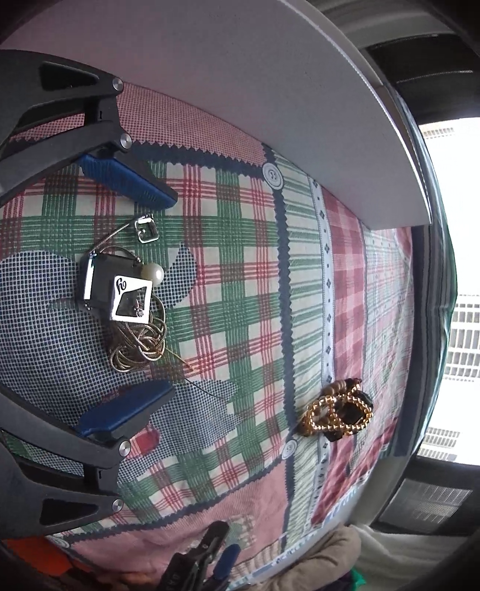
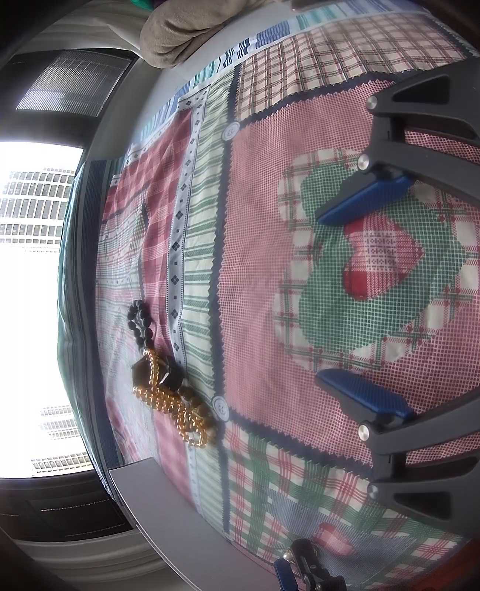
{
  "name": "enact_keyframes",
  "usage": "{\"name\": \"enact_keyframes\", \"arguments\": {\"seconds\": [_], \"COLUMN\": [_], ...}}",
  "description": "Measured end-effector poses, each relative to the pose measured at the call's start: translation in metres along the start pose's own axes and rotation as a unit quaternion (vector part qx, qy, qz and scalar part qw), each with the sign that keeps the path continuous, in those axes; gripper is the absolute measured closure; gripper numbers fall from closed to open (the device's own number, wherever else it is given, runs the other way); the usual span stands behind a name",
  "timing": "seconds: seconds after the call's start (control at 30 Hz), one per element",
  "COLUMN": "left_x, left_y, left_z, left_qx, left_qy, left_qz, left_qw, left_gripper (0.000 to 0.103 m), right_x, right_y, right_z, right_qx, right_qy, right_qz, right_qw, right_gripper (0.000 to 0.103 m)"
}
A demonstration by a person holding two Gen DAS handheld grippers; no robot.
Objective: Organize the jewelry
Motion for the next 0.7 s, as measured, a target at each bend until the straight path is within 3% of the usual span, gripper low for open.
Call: {"name": "enact_keyframes", "arguments": {"seconds": [0.17, 0.27, 0.37, 0.47, 0.53, 0.63, 0.67, 0.7], "left_x": [0.001, 0.0, 0.0, -0.001, -0.002, -0.002, -0.002, -0.002], "left_y": [0.002, 0.001, 0.001, 0.0, -0.001, -0.003, -0.004, -0.004], "left_z": [0.0, 0.0, 0.0, 0.001, 0.002, 0.005, 0.006, 0.007], "left_qx": [-0.003, -0.004, -0.007, -0.011, -0.015, -0.025, -0.028, -0.031], "left_qy": [0.002, 0.001, -0.002, -0.004, -0.007, -0.014, -0.016, -0.019], "left_qz": [0.004, 0.001, -0.001, -0.002, -0.004, -0.008, -0.009, -0.01], "left_qw": [1.0, 1.0, 1.0, 0.9999, 0.9998, 0.9995, 0.9994, 0.9993], "left_gripper": [0.002, 0.002, 0.002, 0.002, 0.002, 0.002, 0.002, 0.002], "right_x": [0.001, 0.012, 0.049, 0.101, 0.131, 0.159, 0.163, 0.166], "right_y": [0.001, 0.005, 0.006, 0.016, 0.032, 0.067, 0.08, 0.09], "right_z": [0.001, 0.002, 0.003, 0.016, 0.032, 0.057, 0.064, 0.068], "right_qx": [0.007, 0.012, 0.111, 0.165, 0.153, 0.131, 0.122, 0.111], "right_qy": [-0.004, 0.004, 0.047, 0.056, 0.04, 0.001, -0.015, -0.026], "right_qz": [0.005, 0.034, 0.033, 0.022, 0.027, 0.054, 0.07, 0.082], "right_qw": [1.0, 0.999, 0.992, 0.984, 0.987, 0.99, 0.99, 0.99], "right_gripper": [0.016, 0.016, 0.017, 0.019, 0.047, 0.052, 0.061, 0.08]}}
Point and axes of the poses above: each gripper's, at about its wrist camera, not at the fingertips, and y roughly the way its jaws point, z to its left, x to its top, the point moved 1 cm from there along y, roughly the way its jaws point, and after that the axes turned 2 degrees about -y, right-handed, at the moved point
